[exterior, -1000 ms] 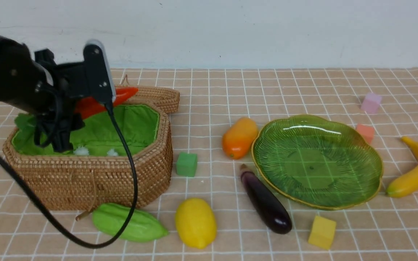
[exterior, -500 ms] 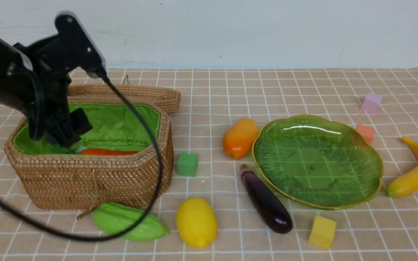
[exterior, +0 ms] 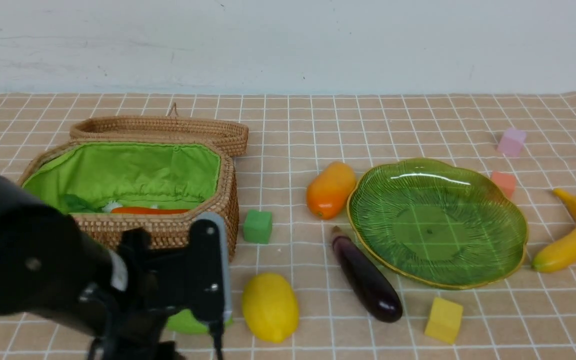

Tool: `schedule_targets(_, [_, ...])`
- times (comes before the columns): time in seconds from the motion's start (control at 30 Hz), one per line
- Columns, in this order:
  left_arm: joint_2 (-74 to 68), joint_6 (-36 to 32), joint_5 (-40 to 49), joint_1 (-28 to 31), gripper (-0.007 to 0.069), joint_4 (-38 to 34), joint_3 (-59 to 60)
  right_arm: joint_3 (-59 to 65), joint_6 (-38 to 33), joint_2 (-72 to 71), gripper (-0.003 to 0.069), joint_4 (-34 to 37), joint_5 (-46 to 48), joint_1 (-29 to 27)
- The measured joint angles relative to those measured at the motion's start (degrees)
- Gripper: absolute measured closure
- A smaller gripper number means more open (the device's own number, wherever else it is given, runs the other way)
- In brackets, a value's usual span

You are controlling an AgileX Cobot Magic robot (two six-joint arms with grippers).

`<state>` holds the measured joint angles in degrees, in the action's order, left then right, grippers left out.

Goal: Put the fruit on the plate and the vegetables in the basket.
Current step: Take a chayote with your left arm and place it on the basket on the left.

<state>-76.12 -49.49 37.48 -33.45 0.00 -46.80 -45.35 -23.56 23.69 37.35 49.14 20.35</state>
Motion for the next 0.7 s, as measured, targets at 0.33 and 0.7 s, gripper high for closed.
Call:
schedule_targets(0.33, [-13.6, -2.2, -10.4, 0.0, 0.0045, 9.0, 0.1, -0.1, 0.0, 0.0, 0.0497, 0.0, 1.9, 0.0])
schedule_targets(0.7, [-18.7, 2.4, -11.8, -0.2, 0.009, 21.4, -0.5, -0.1, 0.0, 0.0, 0.0488, 0.0, 3.4, 0.0])
